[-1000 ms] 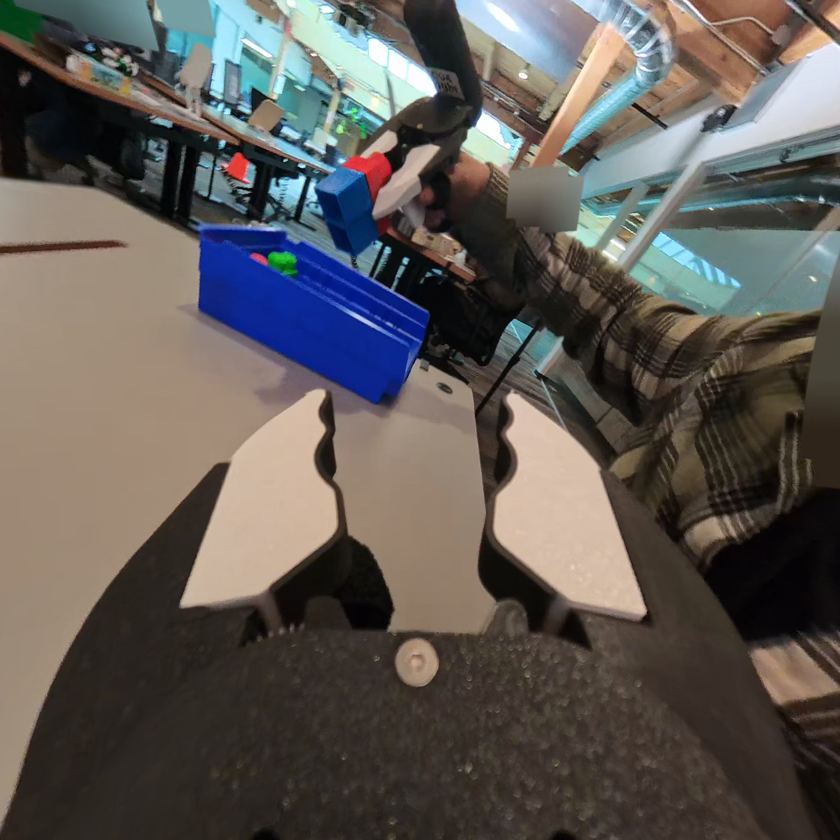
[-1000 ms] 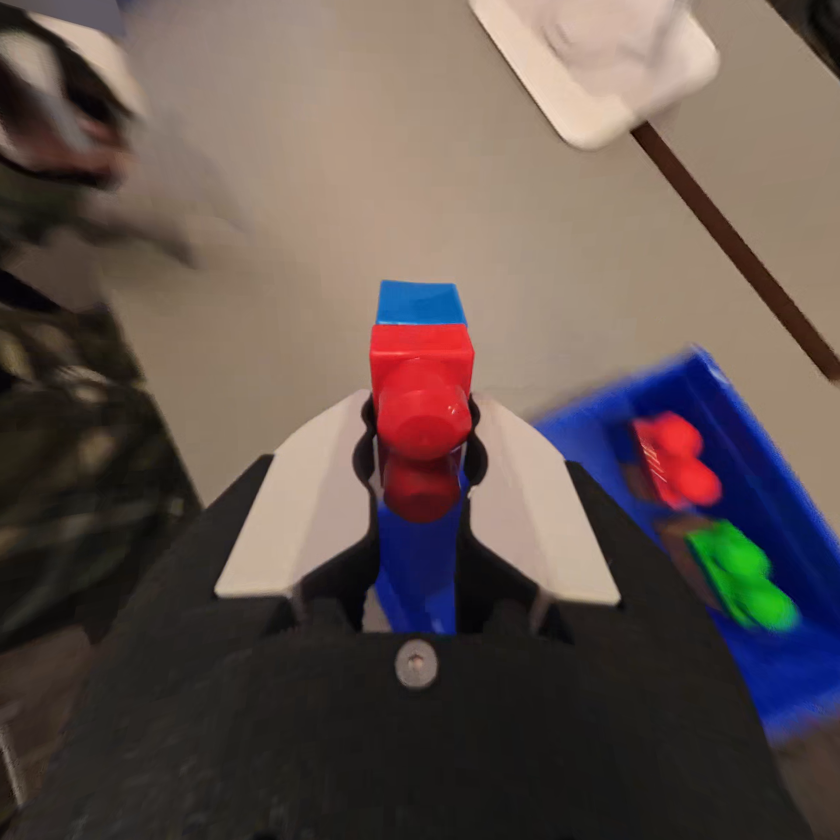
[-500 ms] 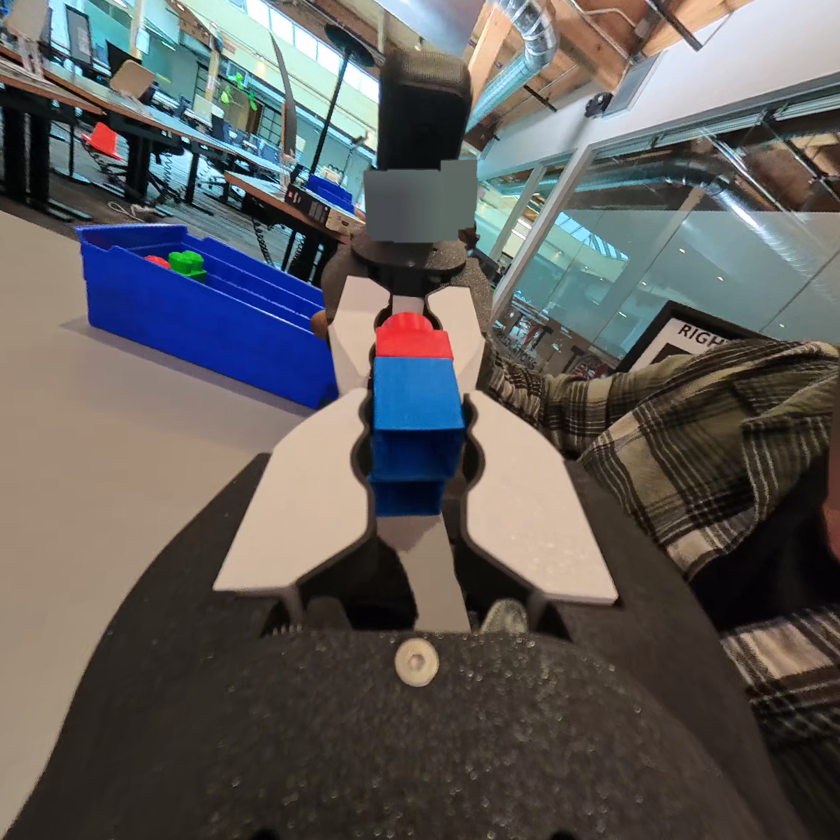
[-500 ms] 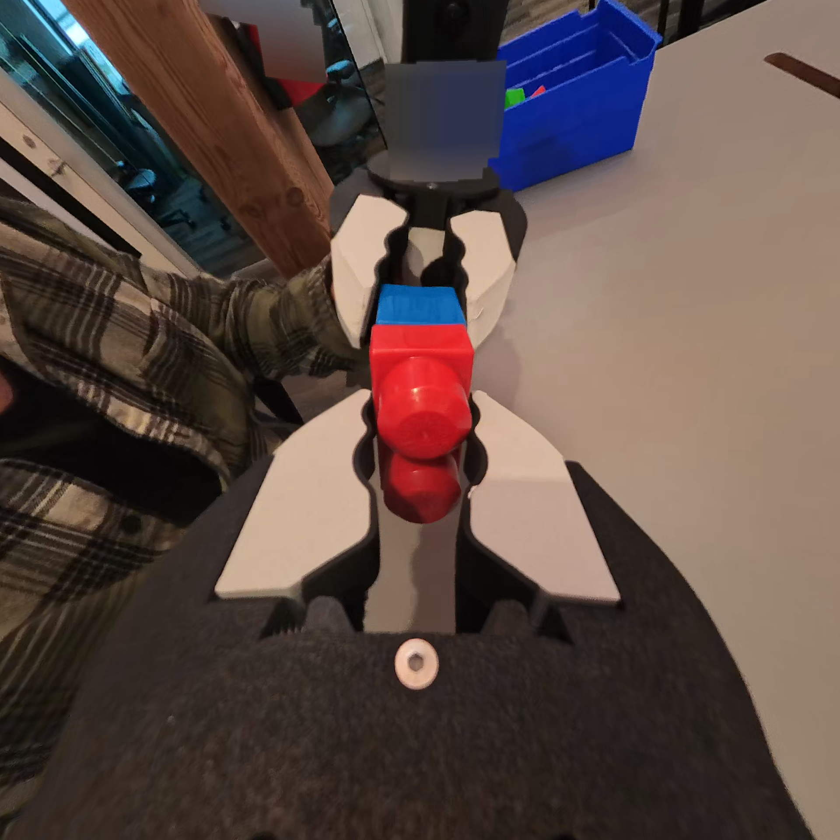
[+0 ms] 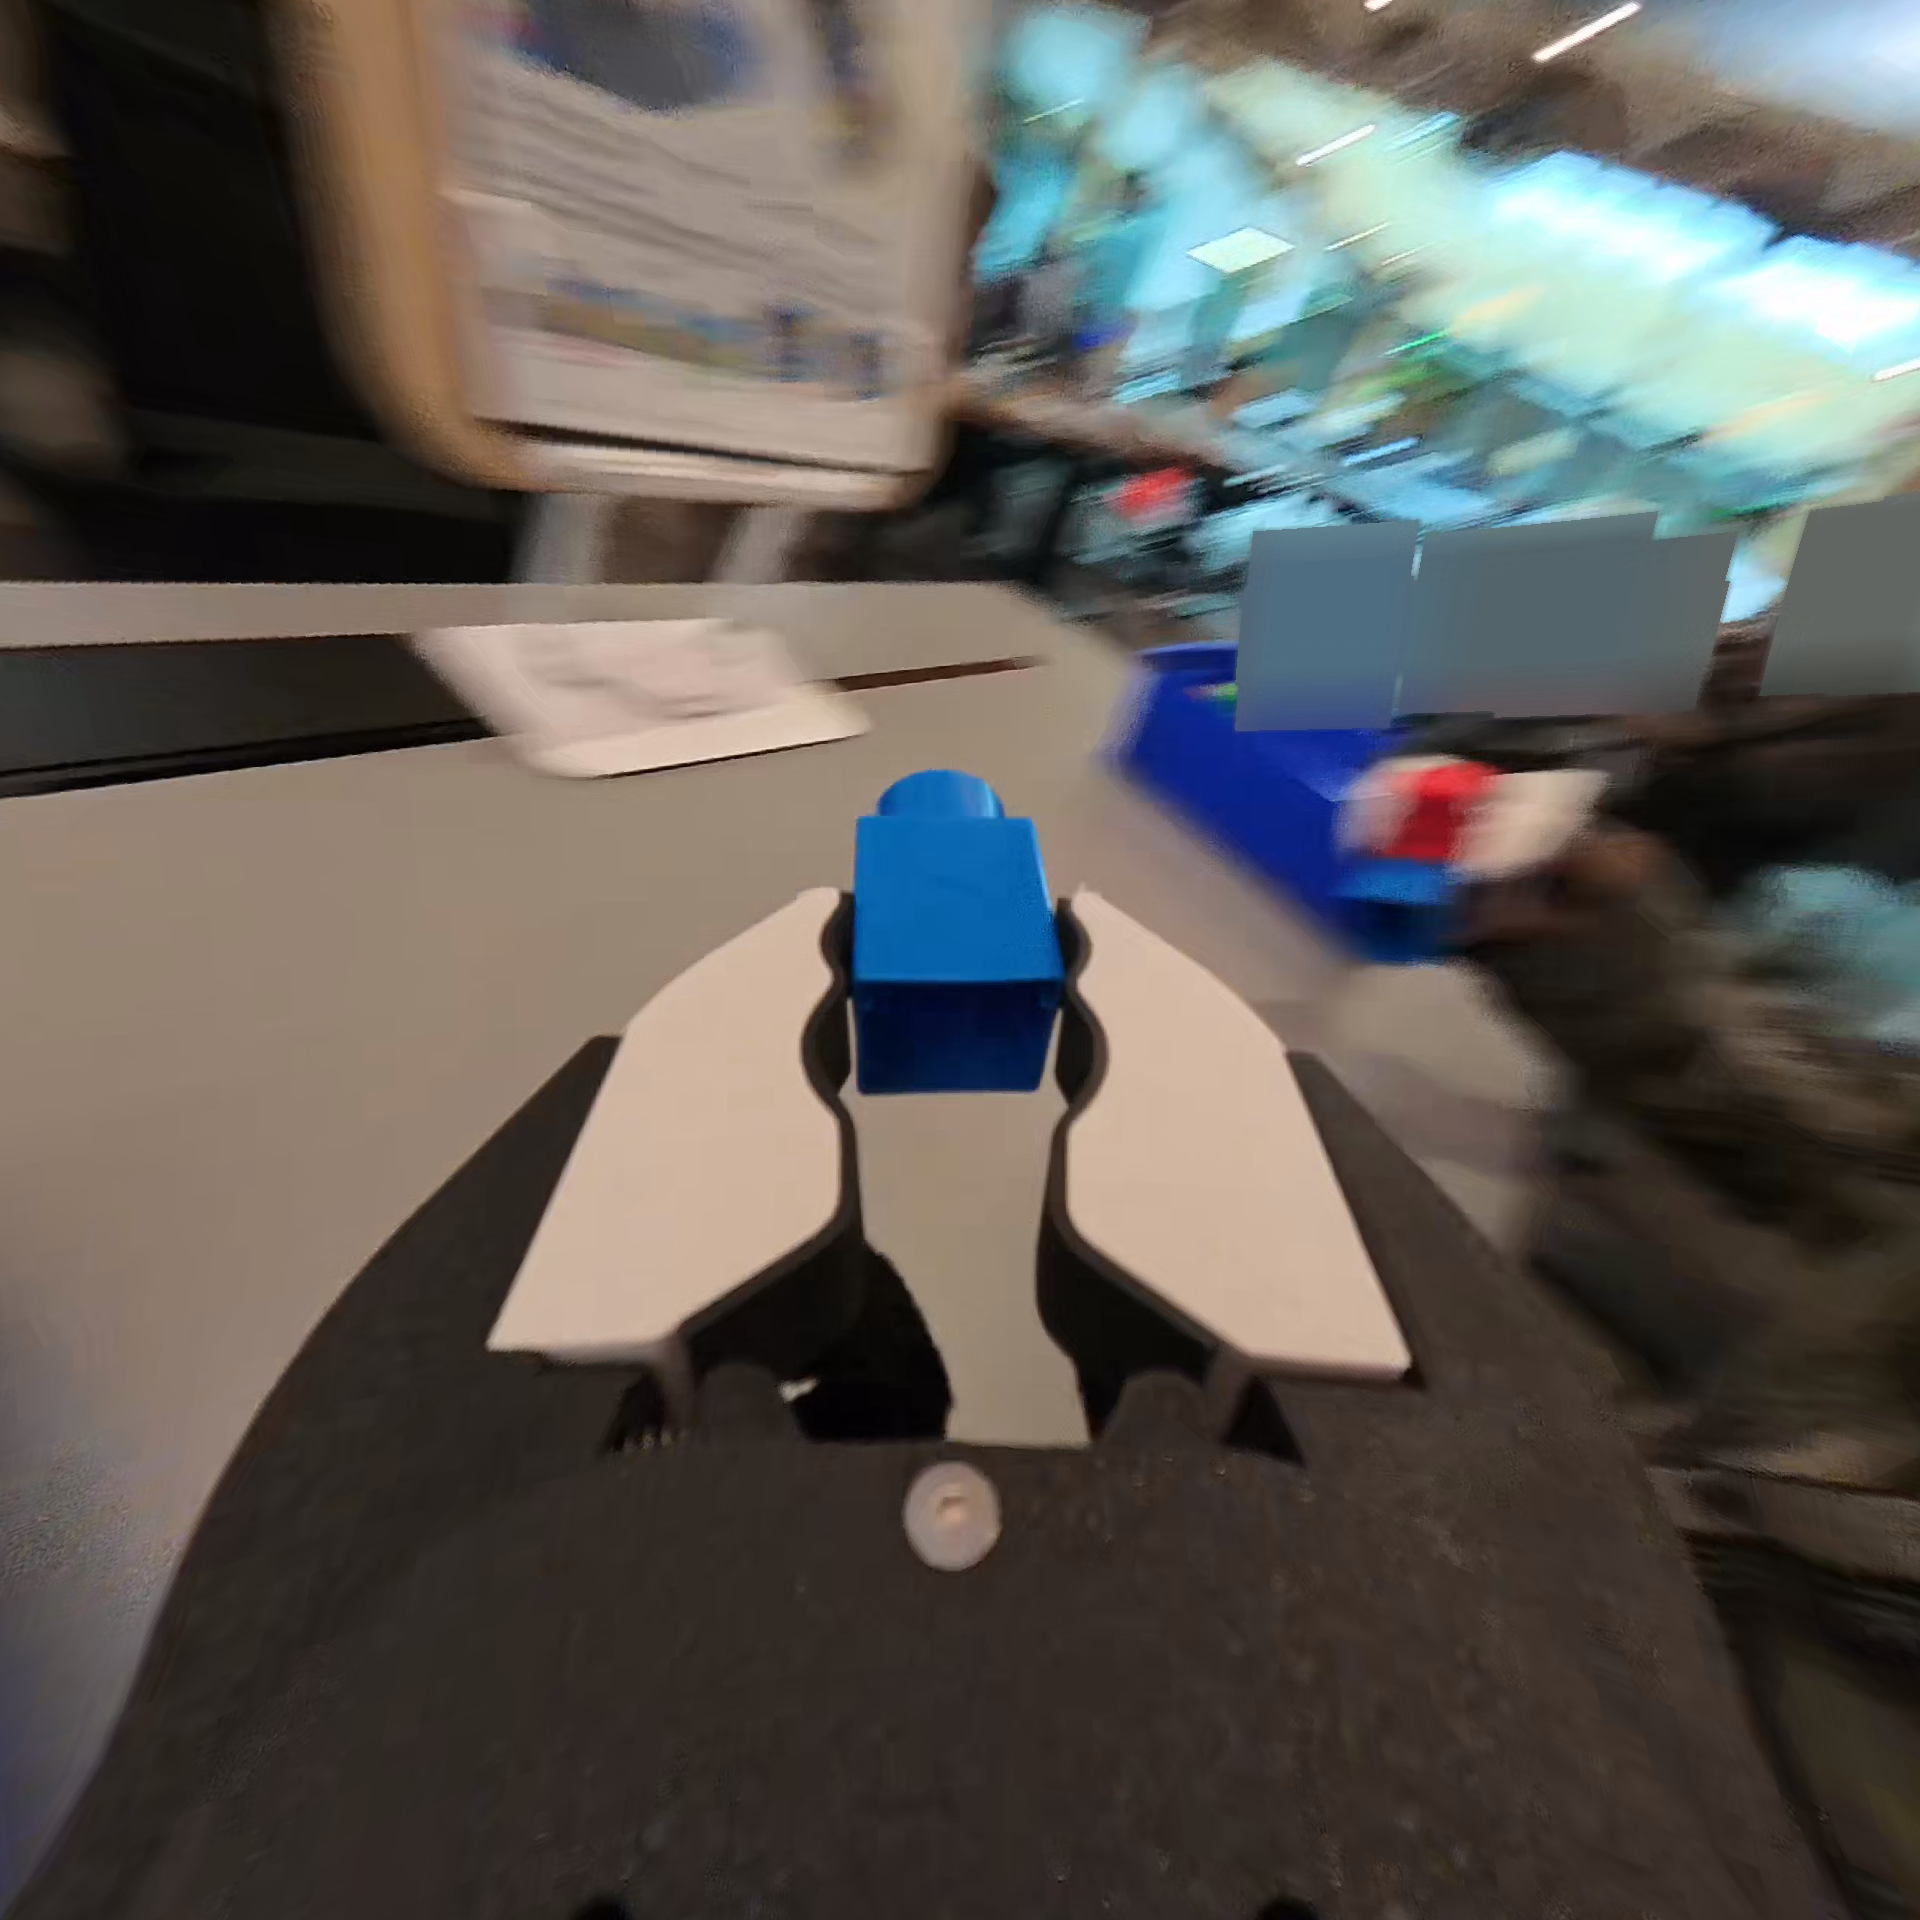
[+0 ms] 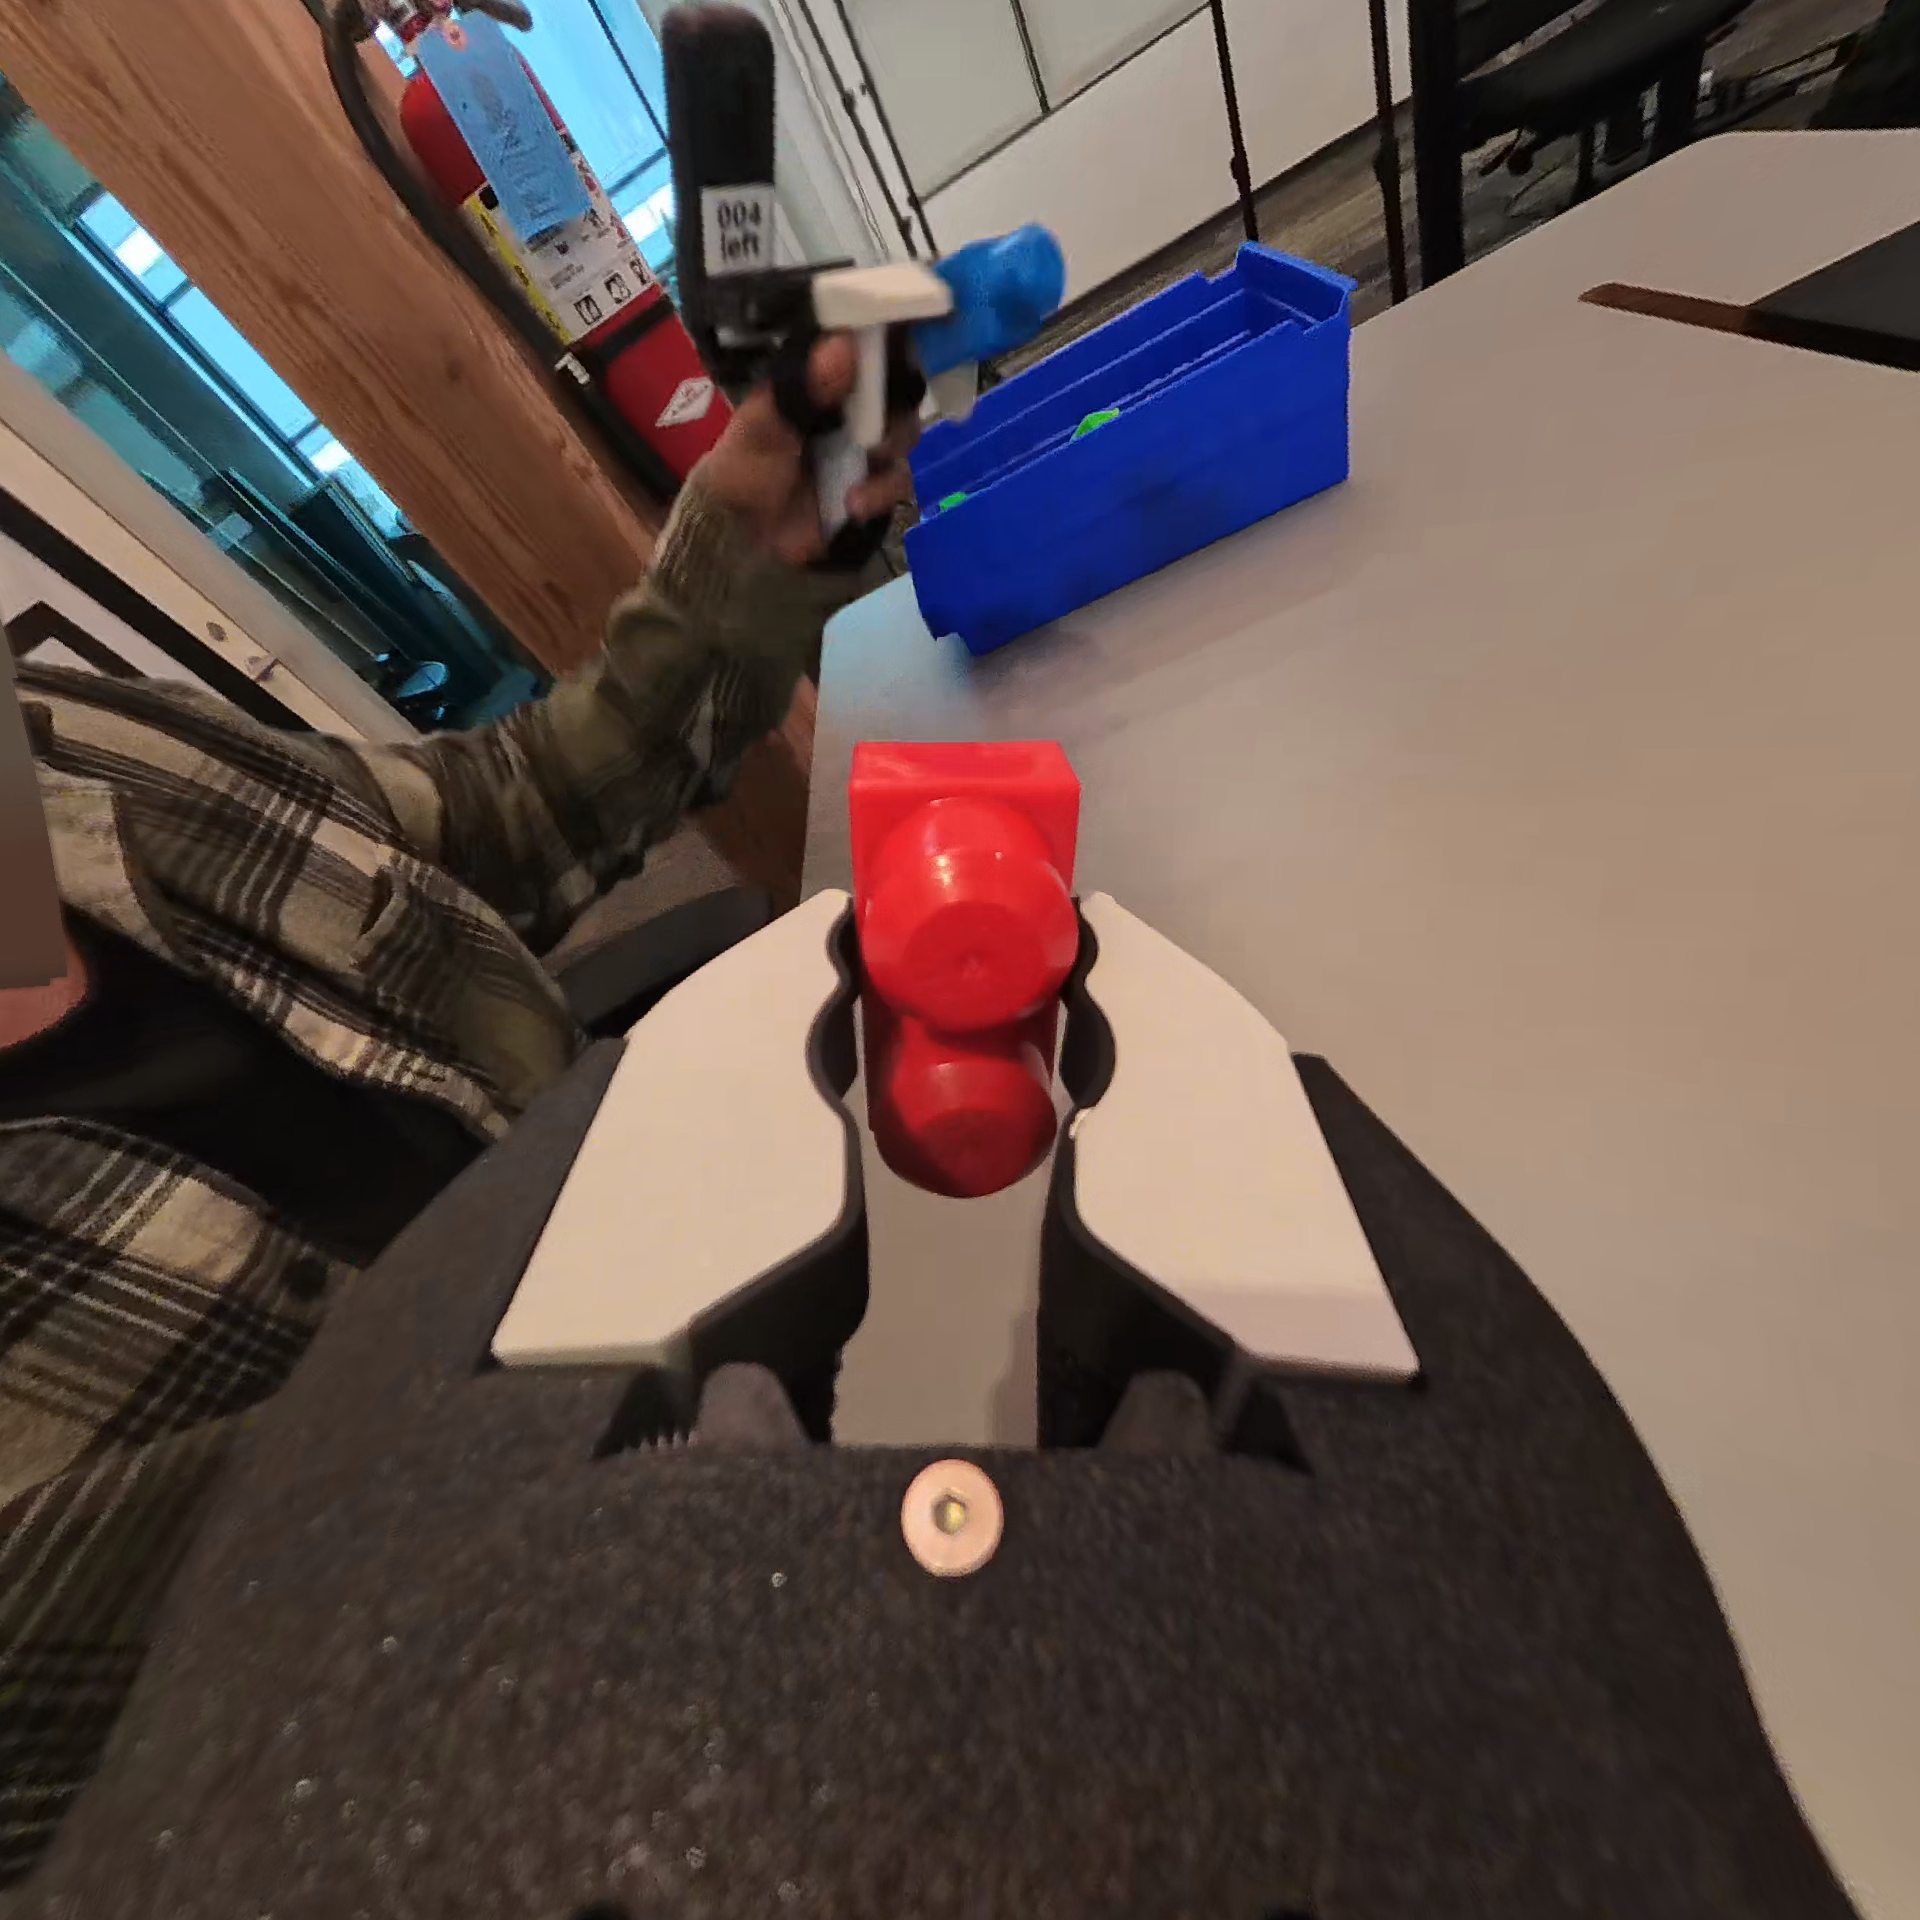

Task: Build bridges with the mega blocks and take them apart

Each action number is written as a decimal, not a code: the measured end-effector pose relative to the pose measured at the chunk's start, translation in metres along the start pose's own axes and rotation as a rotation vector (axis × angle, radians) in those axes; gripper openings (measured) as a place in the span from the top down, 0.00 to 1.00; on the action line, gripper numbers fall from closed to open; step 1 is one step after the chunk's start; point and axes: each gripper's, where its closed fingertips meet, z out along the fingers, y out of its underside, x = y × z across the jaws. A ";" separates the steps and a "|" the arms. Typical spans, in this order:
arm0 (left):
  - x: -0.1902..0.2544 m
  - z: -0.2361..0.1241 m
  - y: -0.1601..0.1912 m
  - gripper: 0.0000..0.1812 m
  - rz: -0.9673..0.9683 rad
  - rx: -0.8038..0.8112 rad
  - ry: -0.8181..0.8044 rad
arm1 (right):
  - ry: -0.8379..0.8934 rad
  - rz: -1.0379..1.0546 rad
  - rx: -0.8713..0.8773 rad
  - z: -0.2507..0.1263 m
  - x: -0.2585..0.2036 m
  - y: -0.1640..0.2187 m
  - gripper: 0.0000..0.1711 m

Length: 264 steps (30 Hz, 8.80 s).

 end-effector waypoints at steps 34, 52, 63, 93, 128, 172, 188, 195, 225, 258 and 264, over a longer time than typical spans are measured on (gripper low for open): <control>0.181 0.127 0.095 0.61 -0.101 -0.313 0.716 | -0.044 0.007 0.084 0.024 -0.006 -0.005 0.79; 0.081 0.055 0.041 0.81 -0.064 -0.088 0.301 | -0.012 -0.028 0.175 -0.007 0.008 -0.021 0.79; -0.208 -0.157 0.039 0.80 -0.273 -0.272 -0.510 | -0.008 0.010 0.124 -0.007 0.006 0.015 0.79; 0.187 0.136 0.128 0.71 0.288 -0.544 0.593 | -0.009 -0.221 -0.629 0.046 -0.009 0.071 0.79; -0.258 -0.153 0.013 0.81 -0.209 -0.066 -0.650 | 0.106 -0.021 -0.215 -0.006 -0.004 0.079 0.65; 0.182 0.093 0.133 0.68 -0.105 -0.026 0.458 | 0.598 -0.153 -1.053 -0.316 0.290 0.084 0.79; 0.167 0.124 0.073 0.63 -0.207 0.090 0.601 | 0.376 -0.045 -0.036 -0.153 0.035 -0.035 0.80; 0.188 0.137 0.066 0.62 -0.205 0.018 0.693 | 0.140 -0.026 0.092 -0.019 0.002 0.011 0.80; -0.181 -0.145 0.009 0.80 -0.303 -0.014 -0.423 | 0.007 0.023 0.255 0.019 0.002 0.018 0.80; 0.194 0.135 0.116 0.64 -0.258 -0.180 0.748 | -0.049 0.074 0.304 0.032 -0.001 0.015 0.80; 0.198 0.138 0.118 0.80 -0.238 -0.184 0.707 | -0.083 0.085 0.311 0.036 -0.006 0.014 0.80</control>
